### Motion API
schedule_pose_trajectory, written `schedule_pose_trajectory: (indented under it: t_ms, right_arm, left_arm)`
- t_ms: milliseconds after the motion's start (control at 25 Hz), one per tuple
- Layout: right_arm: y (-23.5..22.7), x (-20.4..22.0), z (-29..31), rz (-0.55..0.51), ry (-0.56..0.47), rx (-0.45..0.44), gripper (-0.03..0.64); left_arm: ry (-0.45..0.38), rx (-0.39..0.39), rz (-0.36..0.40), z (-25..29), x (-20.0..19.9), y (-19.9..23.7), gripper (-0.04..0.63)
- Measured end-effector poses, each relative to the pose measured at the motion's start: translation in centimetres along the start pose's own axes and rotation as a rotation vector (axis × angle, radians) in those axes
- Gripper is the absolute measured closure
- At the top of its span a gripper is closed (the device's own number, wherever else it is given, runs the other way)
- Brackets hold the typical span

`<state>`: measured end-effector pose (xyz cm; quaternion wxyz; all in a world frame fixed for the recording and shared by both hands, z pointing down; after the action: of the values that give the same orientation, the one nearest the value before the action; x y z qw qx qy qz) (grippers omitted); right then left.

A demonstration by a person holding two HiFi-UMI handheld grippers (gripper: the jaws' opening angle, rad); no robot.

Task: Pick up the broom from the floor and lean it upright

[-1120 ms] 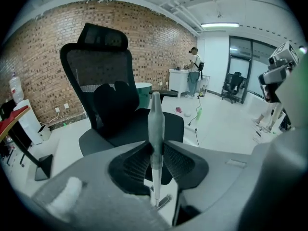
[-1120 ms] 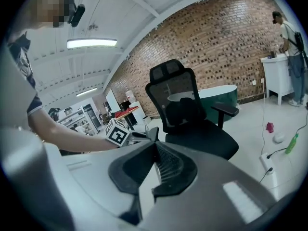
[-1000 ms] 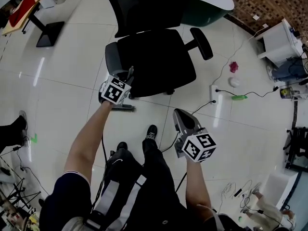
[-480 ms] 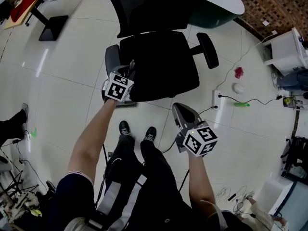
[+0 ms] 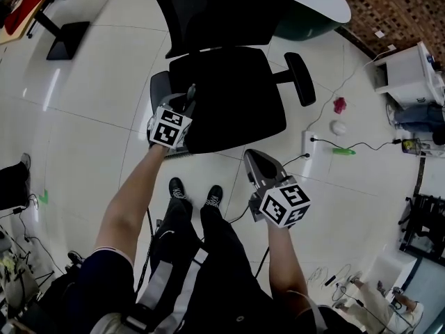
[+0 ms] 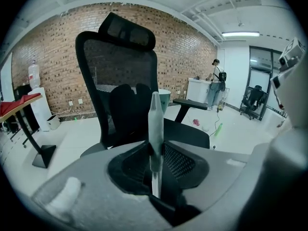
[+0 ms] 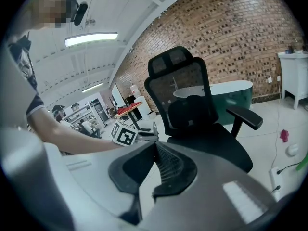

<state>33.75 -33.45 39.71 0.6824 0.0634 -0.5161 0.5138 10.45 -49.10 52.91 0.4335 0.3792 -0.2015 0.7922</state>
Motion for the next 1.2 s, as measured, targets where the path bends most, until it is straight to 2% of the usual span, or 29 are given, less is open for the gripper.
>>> schedule_pose_trajectory:
  t_ms: [120,320,520,800,840,1080,1200]
  right_arm:
    - [0.0,0.2,0.5,0.007,0.008,0.002,0.614]
    - [0.9,0.2,1.4,0.002,0.007,-0.015,0.614]
    - [2.1,-0.4,2.2,-0.017,-0.004,-0.038,0.614]
    - [5.1,-1.8,3.3,-0.064,-0.042,-0.103,0.614]
    - [5.6,-2.0,3.4,-0.071,-0.046,-0.113,0.614]
    - [8.1,-3.3,3.7,-0.105,-0.062,-0.150,0.614]
    - [8.9,-3.8,3.7,-0.126,-0.071,-0.166,0.614]
  left_arm:
    - [0.028,0.025,-0.009,0.4,-0.1,0.0,0.459]
    - [0.026,0.041,-0.021,-0.4,-0.2,0.0,0.456]
    - [0.020,0.051,-0.075,-3.4,0.5,0.1,0.453]
    - [-0.054,0.064,-0.137,-9.4,-0.8,-0.6,0.457]
    - [-0.072,0.064,-0.146,-10.4,-1.3,-0.6,0.462]
    - [-0.191,0.063,-0.188,-16.1,-4.7,-1.3,0.594]
    - [-0.233,0.083,-0.213,-18.4,-5.7,-2.3,0.594]
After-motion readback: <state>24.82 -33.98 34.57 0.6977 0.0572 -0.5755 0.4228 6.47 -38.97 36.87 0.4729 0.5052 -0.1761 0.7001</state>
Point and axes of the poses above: the fingertips, and each gripper's own axes: z forward along the fingers, y to its left, x out of its underside, the point moved 7 cm from there along -z, backward along the fingers, and after that the axes turned 4 degrees about -x, right-handed, at the moved point
